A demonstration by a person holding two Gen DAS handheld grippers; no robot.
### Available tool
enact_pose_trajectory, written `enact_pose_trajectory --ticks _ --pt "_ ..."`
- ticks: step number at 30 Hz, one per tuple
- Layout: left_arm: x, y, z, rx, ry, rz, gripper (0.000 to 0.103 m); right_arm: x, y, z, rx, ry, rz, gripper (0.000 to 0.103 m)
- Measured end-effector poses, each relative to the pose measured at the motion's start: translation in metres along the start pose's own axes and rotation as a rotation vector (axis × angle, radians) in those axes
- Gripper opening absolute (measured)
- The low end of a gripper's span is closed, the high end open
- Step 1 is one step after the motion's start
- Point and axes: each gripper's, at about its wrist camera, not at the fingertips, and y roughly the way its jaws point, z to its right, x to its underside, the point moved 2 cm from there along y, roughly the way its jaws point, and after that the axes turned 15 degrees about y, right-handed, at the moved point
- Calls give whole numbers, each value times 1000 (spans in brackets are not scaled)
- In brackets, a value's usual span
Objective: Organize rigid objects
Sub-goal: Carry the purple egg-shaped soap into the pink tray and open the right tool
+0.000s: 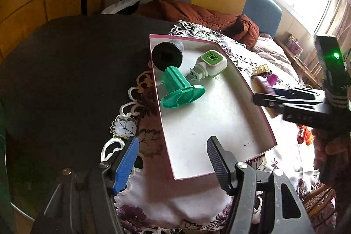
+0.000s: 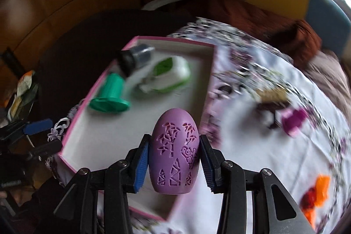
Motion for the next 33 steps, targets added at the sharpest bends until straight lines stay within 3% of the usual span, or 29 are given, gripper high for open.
enact_pose_trajectory --ticks 4,8,15,21,27,28,33 --pt "2 0 -3 -2 -11 -1 66 -11 29 -15 16 -22 -43 43" --pt "6 2 -5 -3 -14 -9 66 -24 63 -13 106 -21 -65 44" --pt "7 3 -11 -27 -22 -15 66 -40 83 1 208 16 -9 41" --pt "6 0 -14 -54 -17 -7 66 -38 81 2 192 19 -4 47" --pt "4 -2 -11 -62 -9 -8 66 -26 72 -7 173 9 14 63" --pt "4 -2 -11 -61 -9 -8 66 -26 70 -7 177 12 23 70" --pt "3 -1 -8 -60 -1 -10 66 -22 57 -1 142 55 49 71"
